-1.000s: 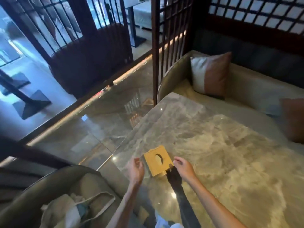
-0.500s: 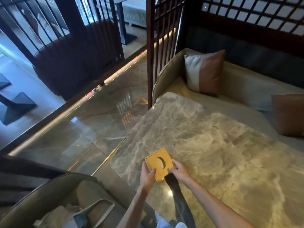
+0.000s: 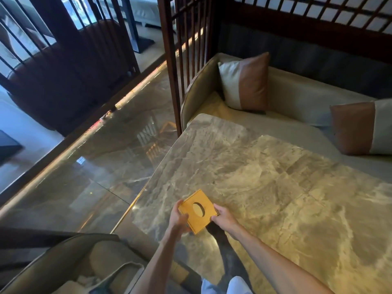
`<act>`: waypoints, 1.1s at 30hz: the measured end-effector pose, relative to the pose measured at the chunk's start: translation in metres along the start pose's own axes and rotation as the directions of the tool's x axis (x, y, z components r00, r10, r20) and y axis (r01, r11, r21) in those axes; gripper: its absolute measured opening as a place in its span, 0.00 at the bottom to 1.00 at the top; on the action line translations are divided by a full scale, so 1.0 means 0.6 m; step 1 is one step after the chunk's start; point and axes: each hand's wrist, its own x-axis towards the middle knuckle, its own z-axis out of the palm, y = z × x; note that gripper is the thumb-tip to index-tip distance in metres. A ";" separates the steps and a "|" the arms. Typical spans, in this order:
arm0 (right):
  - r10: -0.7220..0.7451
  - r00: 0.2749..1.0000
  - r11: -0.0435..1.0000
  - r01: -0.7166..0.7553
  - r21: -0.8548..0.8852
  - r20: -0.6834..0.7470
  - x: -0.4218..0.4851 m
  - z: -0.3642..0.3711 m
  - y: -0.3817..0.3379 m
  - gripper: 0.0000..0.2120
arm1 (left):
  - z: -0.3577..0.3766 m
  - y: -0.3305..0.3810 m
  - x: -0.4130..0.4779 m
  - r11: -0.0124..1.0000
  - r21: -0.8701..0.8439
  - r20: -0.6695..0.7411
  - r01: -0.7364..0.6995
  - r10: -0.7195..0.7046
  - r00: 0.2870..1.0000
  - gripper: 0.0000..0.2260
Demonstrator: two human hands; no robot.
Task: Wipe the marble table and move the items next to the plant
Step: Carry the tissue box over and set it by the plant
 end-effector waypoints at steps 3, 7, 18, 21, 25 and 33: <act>-0.003 1.000 1.000 0.003 0.020 -0.025 -0.010 -0.019 0.000 0.29 | 0.023 0.002 -0.017 1.000 0.006 -0.013 -0.002 0.002 1.000 0.27; -0.062 0.989 0.998 0.065 0.015 -0.135 -0.054 -0.079 0.010 0.24 | 0.078 0.003 -0.038 0.997 0.037 -0.015 -0.064 0.065 0.998 0.26; 0.052 0.868 0.908 0.164 0.384 -0.493 -0.251 -0.307 0.191 0.17 | 0.388 0.011 -0.196 0.956 0.127 0.194 -0.264 0.237 0.952 0.19; 0.072 0.845 0.848 0.229 0.479 -0.531 -0.314 -0.357 0.242 0.18 | 0.475 0.003 -0.257 0.939 0.126 0.179 -0.319 0.295 0.939 0.21; 0.076 0.855 0.810 0.247 0.532 -0.513 -0.366 -0.414 0.325 0.20 | 0.567 -0.021 -0.304 0.927 0.170 0.203 -0.334 0.299 0.933 0.22; 0.136 0.854 0.767 0.230 0.599 -0.502 -0.408 -0.463 0.450 0.17 | 0.661 -0.121 -0.275 0.862 0.350 0.238 -0.367 0.297 0.925 0.25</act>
